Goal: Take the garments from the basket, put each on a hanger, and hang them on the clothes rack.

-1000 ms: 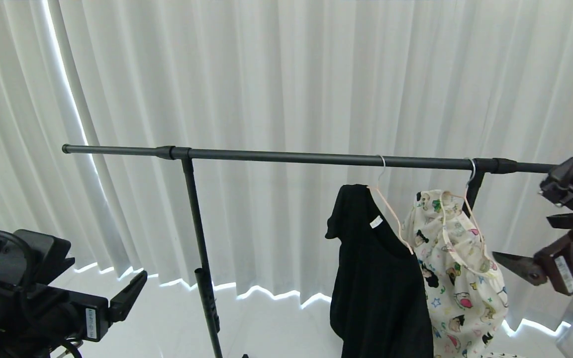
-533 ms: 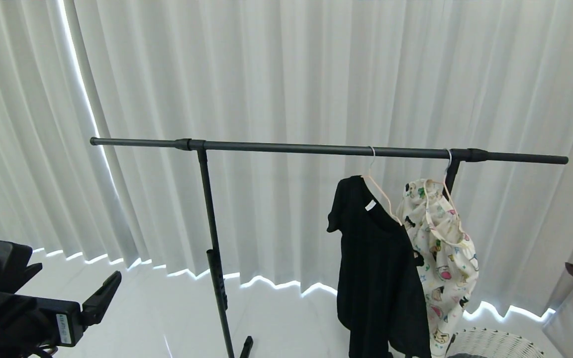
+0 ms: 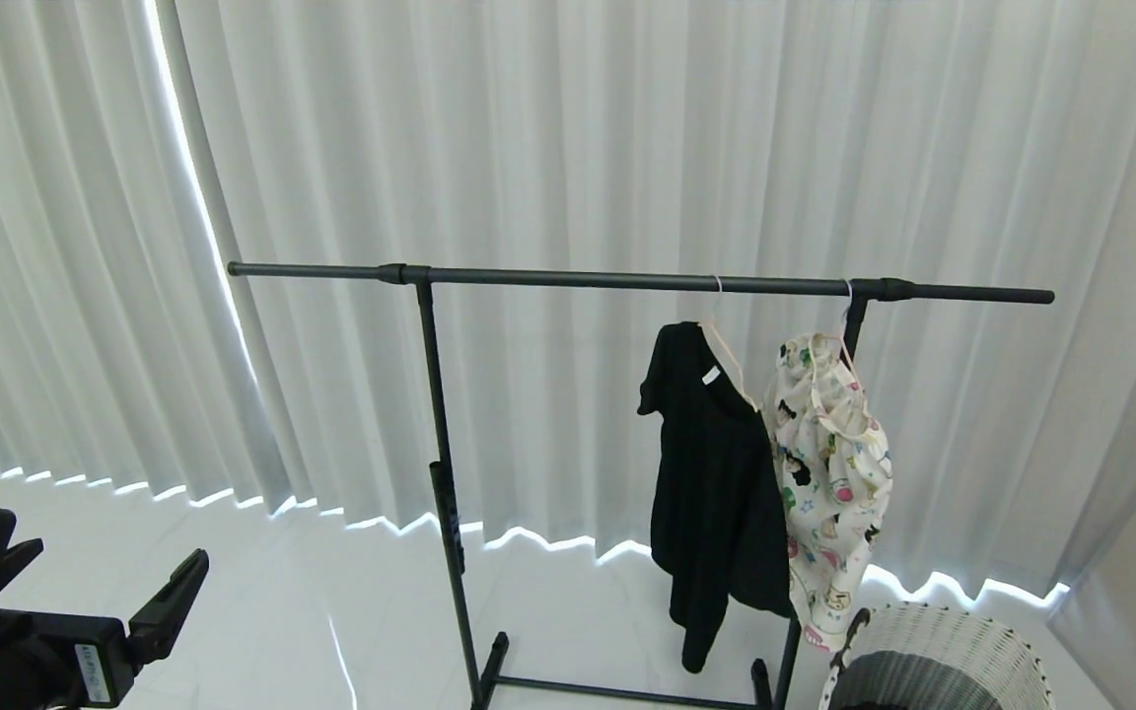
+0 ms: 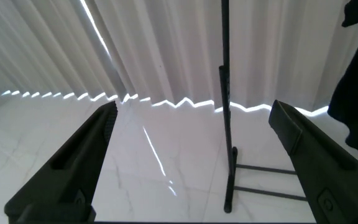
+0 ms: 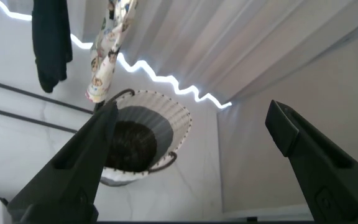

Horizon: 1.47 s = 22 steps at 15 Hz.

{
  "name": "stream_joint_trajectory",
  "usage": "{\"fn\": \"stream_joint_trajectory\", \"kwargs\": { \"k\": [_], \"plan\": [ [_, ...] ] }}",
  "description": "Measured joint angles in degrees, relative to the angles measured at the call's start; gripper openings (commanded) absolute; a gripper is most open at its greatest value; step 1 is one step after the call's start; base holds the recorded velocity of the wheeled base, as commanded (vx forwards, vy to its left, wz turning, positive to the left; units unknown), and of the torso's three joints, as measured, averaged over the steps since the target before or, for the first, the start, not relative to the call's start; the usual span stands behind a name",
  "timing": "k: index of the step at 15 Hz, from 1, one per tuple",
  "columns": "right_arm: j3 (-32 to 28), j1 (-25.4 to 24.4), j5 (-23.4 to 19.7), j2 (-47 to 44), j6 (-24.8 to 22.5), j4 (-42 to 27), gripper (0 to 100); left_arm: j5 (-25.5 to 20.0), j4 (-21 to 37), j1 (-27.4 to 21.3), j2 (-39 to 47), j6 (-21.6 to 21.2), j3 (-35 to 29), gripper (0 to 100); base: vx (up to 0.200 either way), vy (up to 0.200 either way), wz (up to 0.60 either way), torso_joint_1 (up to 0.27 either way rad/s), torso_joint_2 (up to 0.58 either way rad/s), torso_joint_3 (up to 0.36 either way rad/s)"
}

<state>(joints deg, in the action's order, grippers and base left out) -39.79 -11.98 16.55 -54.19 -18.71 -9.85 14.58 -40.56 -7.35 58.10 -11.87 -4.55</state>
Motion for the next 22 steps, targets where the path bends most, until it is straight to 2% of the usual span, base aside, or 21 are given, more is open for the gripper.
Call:
{"fn": "stream_joint_trajectory", "kwargs": {
  "k": [11, 19, 22],
  "plan": [
    [0.1, 0.4, 0.1, 1.7, 0.0, 0.1, 100, -0.3, -0.1, 0.0, -1.0, 0.1, 2.3, 100, 0.000, 0.000, 0.00, -0.010, 0.02, 0.012],
    [2.1, 1.4, 0.2, 2.5, 0.0, 0.1, 100, 0.0, 0.5, 1.0, -2.8, 0.6, 4.4, 100, 0.000, 0.000, 0.00, -0.223, 0.50, 0.267],
    [4.9, 2.8, 0.2, 4.5, 0.0, 1.1, 100, 0.0, 4.0, 2.7, -5.6, 0.6, 4.5, 100, 0.000, 0.000, 0.00, -0.225, 0.52, 0.292]
  ]
}}
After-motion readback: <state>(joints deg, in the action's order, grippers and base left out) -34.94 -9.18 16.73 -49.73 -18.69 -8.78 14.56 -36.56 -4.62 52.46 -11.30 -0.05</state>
